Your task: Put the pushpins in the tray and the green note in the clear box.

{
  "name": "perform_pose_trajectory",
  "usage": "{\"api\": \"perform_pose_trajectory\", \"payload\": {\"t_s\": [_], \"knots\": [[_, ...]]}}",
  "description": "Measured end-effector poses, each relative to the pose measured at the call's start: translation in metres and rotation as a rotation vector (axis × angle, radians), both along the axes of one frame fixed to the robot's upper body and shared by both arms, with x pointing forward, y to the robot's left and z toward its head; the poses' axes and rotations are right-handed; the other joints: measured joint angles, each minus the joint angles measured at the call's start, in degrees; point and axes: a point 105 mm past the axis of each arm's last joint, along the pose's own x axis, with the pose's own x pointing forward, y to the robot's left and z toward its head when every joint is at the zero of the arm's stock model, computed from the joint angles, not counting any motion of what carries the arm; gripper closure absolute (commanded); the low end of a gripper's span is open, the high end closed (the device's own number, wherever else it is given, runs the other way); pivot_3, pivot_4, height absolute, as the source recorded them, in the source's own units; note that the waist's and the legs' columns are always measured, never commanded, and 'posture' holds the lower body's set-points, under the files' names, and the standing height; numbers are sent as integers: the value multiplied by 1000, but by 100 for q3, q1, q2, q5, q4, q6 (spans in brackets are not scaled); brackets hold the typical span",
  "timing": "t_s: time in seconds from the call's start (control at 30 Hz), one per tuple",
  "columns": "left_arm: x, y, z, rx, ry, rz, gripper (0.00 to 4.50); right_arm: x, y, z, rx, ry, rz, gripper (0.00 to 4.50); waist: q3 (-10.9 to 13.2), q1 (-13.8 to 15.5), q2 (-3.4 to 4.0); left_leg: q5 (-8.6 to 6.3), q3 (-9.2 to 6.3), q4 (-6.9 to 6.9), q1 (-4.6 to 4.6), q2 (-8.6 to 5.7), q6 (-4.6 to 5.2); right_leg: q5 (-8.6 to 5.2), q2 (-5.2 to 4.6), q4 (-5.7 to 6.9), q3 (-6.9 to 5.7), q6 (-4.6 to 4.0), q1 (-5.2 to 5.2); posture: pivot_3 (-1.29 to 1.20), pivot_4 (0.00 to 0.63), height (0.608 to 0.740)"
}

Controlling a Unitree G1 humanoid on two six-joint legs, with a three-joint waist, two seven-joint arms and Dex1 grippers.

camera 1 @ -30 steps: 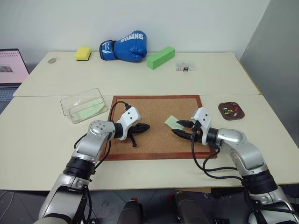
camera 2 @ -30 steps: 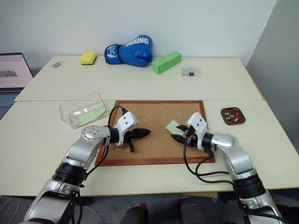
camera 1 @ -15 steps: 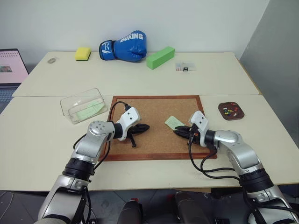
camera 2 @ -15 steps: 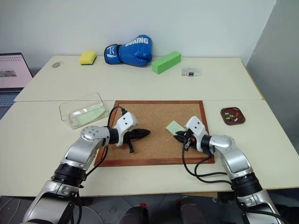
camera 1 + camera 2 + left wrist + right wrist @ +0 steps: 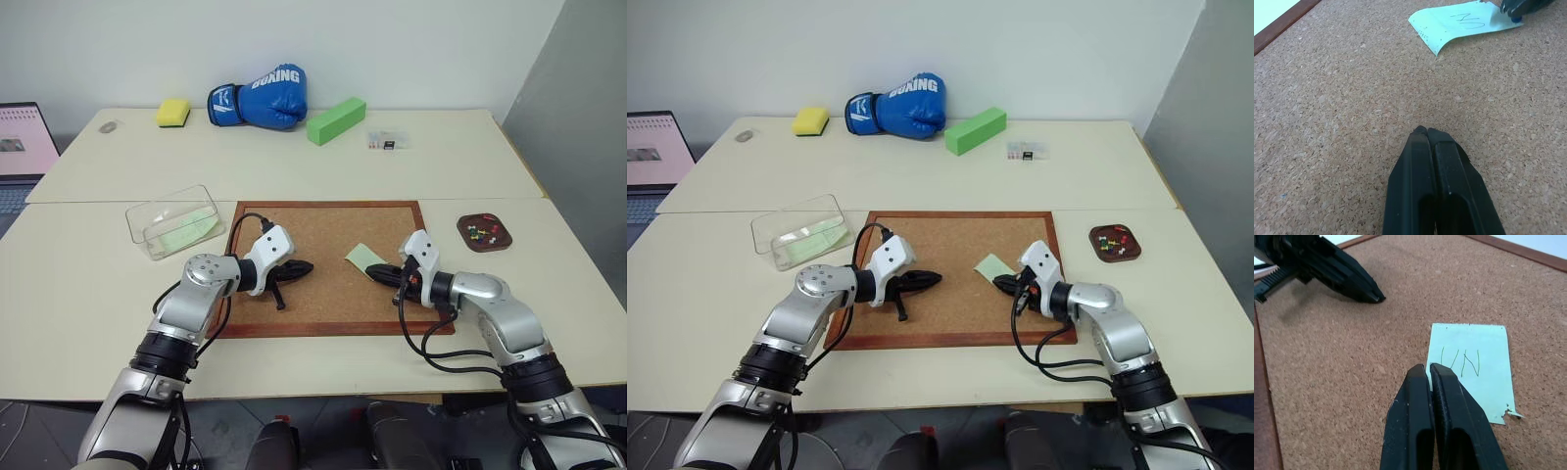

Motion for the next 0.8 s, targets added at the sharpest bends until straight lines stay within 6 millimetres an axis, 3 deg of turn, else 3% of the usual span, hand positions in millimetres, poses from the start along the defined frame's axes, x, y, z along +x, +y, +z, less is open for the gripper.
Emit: {"api": "perform_pose_trajectory", "payload": {"t_s": [0.2, 0.33, 0.6, 0.73, 0.8], "knots": [[0, 0, 0, 1, -1, -3, 4500, 4, -3, 40, 14, -125, -2, 4484, 0, 2, 0, 0, -4, -1, 0, 0, 0, 0, 0, 0, -3, 0, 1, 0, 150, 740], [0, -1, 1, -7, -10, -9, 4048, 3, -3, 41, 11, -117, 2, 4500, 0, 3, 0, 0, -3, 0, -2, 0, 0, 0, 0, -1, -2, 0, 0, 0, 150, 740], [3, -2, 4, -30, 6, -10, 2589, 5, -2, 49, 7, -138, 8, 4500, 1, -2, -1, 0, -3, -2, -6, 0, 0, 0, 1, -1, -2, -1, -5, 0, 150, 740], [3, -1, 4, -25, 6, -12, 2479, 4, -3, 45, -3, -145, 7, 4500, 1, 4, -1, 0, -3, -2, -10, 0, 0, 0, 0, -5, -3, -1, -5, 0, 150, 740], [1, -1, 3, -26, 11, -17, 2479, -1, -3, 31, -31, -137, 15, 4500, 1, 4, -2, 0, -5, -3, -11, 0, 0, -1, 0, -7, -4, -1, -5, 0, 150, 740]]}}
